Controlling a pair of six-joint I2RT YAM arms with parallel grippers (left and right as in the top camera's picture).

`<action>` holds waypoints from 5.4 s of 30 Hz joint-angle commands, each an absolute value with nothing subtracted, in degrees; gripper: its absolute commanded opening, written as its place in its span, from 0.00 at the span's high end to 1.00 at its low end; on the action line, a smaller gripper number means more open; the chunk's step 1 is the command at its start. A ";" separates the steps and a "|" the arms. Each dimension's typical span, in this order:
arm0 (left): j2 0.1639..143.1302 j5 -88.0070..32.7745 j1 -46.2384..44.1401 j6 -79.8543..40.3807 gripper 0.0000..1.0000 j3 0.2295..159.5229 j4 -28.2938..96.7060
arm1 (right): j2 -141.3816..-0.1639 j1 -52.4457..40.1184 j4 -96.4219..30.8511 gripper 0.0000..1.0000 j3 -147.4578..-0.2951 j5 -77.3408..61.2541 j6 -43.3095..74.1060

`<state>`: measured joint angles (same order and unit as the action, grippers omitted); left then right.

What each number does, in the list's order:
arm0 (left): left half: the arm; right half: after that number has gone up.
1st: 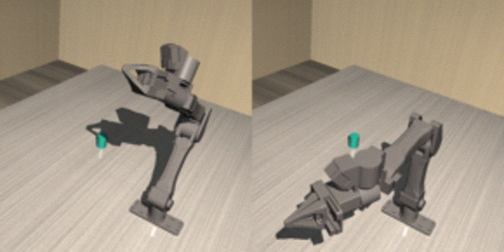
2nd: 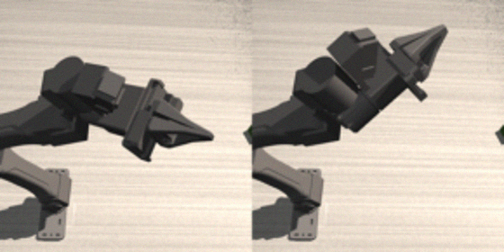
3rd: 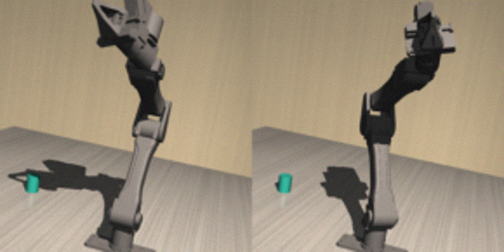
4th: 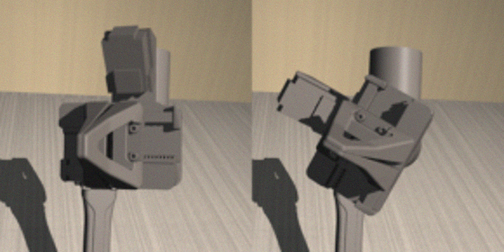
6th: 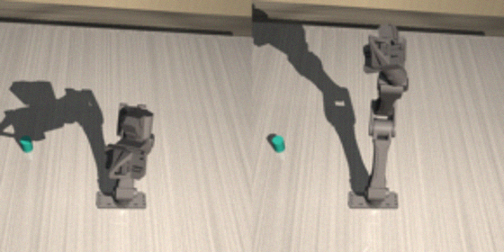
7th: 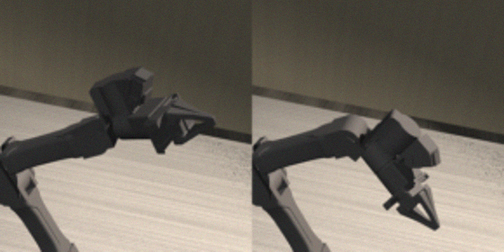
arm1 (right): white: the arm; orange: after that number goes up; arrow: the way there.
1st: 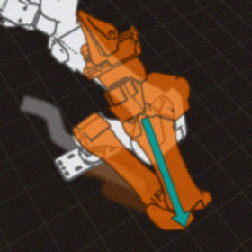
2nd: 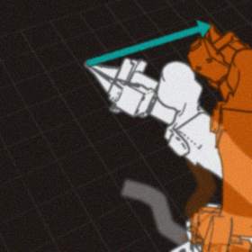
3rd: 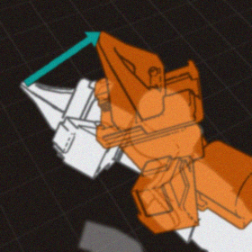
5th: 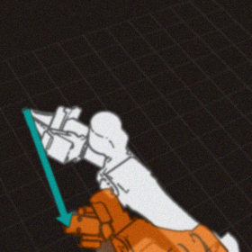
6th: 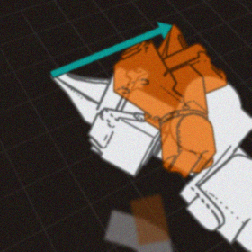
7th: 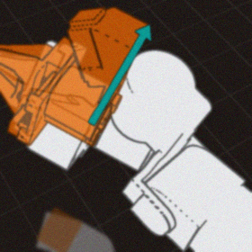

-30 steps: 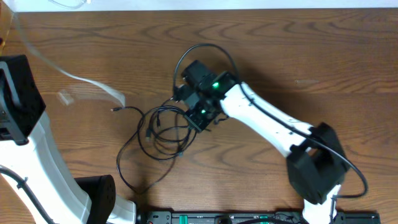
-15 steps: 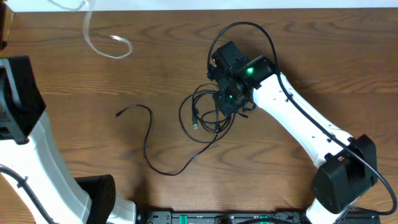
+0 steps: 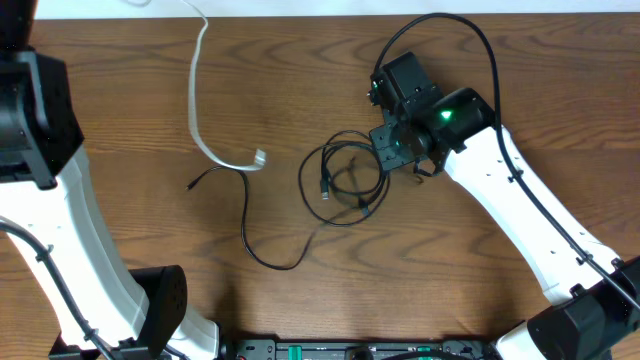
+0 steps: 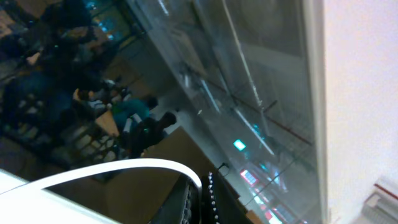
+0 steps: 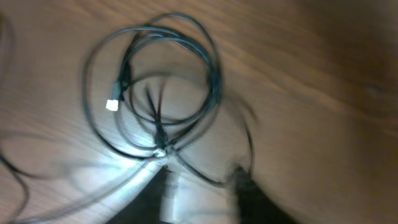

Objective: Untangle cables

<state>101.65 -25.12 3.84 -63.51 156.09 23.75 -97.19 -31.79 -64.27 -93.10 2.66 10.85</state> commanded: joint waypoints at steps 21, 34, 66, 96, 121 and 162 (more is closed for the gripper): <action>102.67 8.25 11.90 -39.59 0.92 156.53 53.25 | -103.48 -47.86 -57.14 0.01 -93.14 -26.06 -21.89; 102.87 8.19 14.50 -39.66 0.92 149.67 55.02 | -118.06 -55.51 -58.92 0.01 -93.14 -21.91 -28.21; 103.22 1.58 14.44 -39.64 0.92 148.18 57.34 | -123.04 -56.95 -60.58 0.99 -94.80 -13.32 -14.06; 104.09 -23.59 14.26 -32.60 0.93 148.18 42.52 | -97.19 -41.47 -60.69 0.99 -94.30 -0.86 13.32; 114.19 -25.08 6.35 -31.73 0.93 148.18 22.00 | -100.31 -42.63 -54.35 0.12 -89.19 -7.86 13.26; 134.63 -12.49 25.23 -14.26 0.06 148.20 35.86 | -100.31 -42.85 -59.16 0.01 -89.17 -7.22 13.23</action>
<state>140.99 -3.75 25.71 -13.69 147.55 35.00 -100.64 -42.57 -58.81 -89.25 -7.25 13.04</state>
